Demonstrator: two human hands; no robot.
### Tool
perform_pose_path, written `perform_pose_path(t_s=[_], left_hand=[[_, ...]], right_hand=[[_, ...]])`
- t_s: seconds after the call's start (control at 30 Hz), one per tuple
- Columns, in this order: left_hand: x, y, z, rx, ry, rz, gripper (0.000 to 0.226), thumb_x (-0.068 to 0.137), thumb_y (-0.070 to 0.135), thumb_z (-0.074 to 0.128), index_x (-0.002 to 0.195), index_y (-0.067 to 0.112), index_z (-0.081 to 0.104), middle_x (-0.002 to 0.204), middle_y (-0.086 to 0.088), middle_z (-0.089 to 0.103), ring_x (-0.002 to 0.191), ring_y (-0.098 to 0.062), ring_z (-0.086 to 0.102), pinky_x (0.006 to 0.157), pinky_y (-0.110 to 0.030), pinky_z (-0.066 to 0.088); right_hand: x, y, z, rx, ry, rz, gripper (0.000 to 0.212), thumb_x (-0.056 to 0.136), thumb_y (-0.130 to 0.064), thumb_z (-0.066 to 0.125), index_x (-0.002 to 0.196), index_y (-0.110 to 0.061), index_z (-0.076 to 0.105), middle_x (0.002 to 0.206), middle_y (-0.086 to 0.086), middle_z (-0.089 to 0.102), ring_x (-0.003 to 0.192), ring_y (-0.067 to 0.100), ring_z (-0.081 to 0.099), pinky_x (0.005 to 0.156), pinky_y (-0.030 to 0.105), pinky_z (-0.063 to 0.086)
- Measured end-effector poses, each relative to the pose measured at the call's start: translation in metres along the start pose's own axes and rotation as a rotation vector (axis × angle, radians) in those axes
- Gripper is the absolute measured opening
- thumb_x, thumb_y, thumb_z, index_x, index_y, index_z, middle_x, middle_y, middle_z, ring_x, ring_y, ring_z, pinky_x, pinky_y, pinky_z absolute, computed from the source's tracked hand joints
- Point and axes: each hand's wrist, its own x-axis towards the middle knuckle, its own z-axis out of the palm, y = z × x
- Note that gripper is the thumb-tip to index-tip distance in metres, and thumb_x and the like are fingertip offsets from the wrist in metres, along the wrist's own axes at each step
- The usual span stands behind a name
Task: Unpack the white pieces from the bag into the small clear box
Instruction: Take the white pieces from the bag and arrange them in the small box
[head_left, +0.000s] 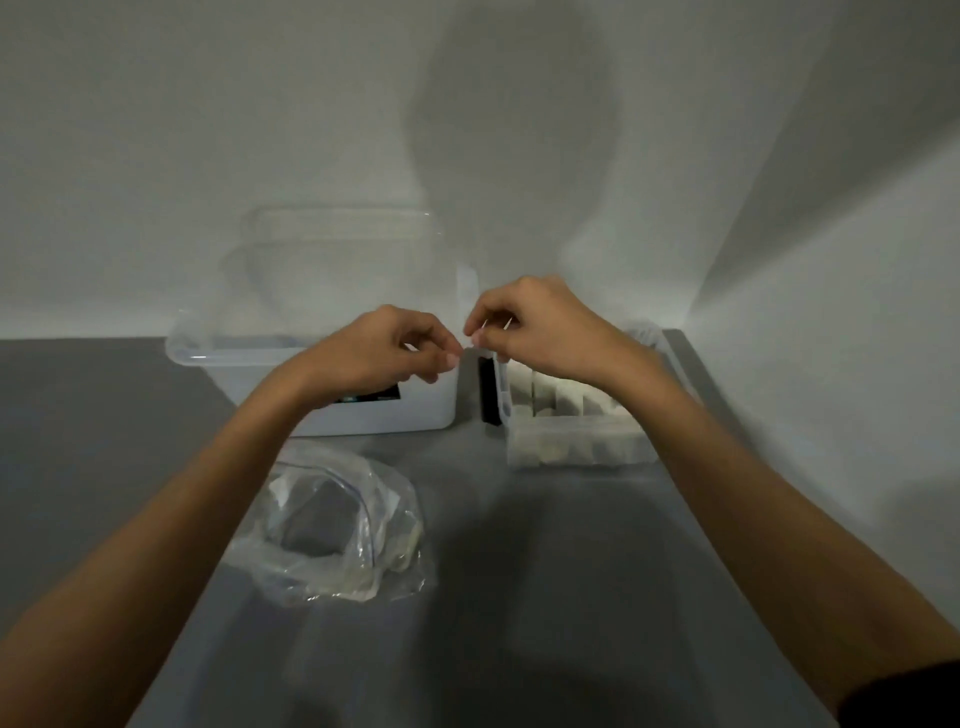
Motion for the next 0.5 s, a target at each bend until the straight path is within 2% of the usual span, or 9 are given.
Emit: perform_pose_path(t_s=[0.1,0.17,0.27,0.37,0.43,0.5], left_hand=[[-0.041,-0.034,-0.019,0.007,-0.034,-0.091,0.013,0.087,0.026,0.067,0.098,0.022,0.071,0.091,0.002,0.072,0.084,-0.009,0.069,0.078,-0.023,0.053],[-0.063,-0.057,-0.028,0.029,-0.092,-0.147,0.009,0.089,0.024,0.065,0.094,0.023,0.071,0.087,0.005,0.073,0.081,-0.006,0.068,0.077,-0.025,0.051],[-0.085,-0.090,-0.032,0.106,-0.295,-0.224,0.010,0.090,0.024,0.063,0.089,0.019,0.072,0.086,0.002,0.074,0.078,-0.007,0.066,0.076,-0.027,0.051],[-0.091,-0.117,-0.020,0.211,-0.444,-0.232,0.010,0.090,0.017,0.062,0.083,0.020,0.069,0.083,-0.001,0.073,0.072,-0.007,0.063,0.072,-0.023,0.049],[-0.086,-0.133,-0.004,0.322,-0.411,-0.163,0.022,0.088,0.010,0.058,0.077,0.028,0.063,0.077,0.011,0.066,0.069,-0.002,0.057,0.067,-0.015,0.044],[-0.079,-0.147,0.016,0.363,-0.364,-0.124,0.028,0.086,0.004,0.054,0.078,0.029,0.062,0.077,0.015,0.061,0.076,-0.003,0.058,0.072,-0.016,0.045]], right_hand=[[-0.002,-0.034,0.029,0.065,-0.066,-0.003,0.011,0.090,-0.019,0.063,0.095,-0.017,0.072,0.076,-0.011,0.065,0.066,0.003,0.066,0.069,0.015,0.051],[-0.003,-0.049,0.052,0.088,-0.098,0.005,0.010,0.089,-0.019,0.063,0.095,-0.019,0.072,0.079,-0.008,0.067,0.065,0.000,0.064,0.069,0.015,0.050],[-0.009,-0.064,0.088,0.086,-0.135,0.044,0.015,0.089,-0.019,0.064,0.102,-0.017,0.071,0.082,-0.008,0.063,0.069,-0.003,0.057,0.072,0.012,0.046],[-0.020,-0.074,0.123,0.099,-0.139,0.112,0.017,0.088,-0.022,0.065,0.105,-0.018,0.064,0.087,-0.003,0.066,0.082,0.010,0.062,0.079,0.027,0.051],[-0.027,-0.081,0.141,0.129,-0.083,0.119,0.015,0.087,-0.016,0.064,0.102,-0.014,0.063,0.088,0.000,0.065,0.079,0.010,0.059,0.075,0.022,0.050],[-0.031,-0.088,0.154,0.107,-0.039,0.097,0.014,0.087,-0.012,0.063,0.100,-0.013,0.063,0.090,0.000,0.061,0.076,0.007,0.053,0.067,0.011,0.041]])
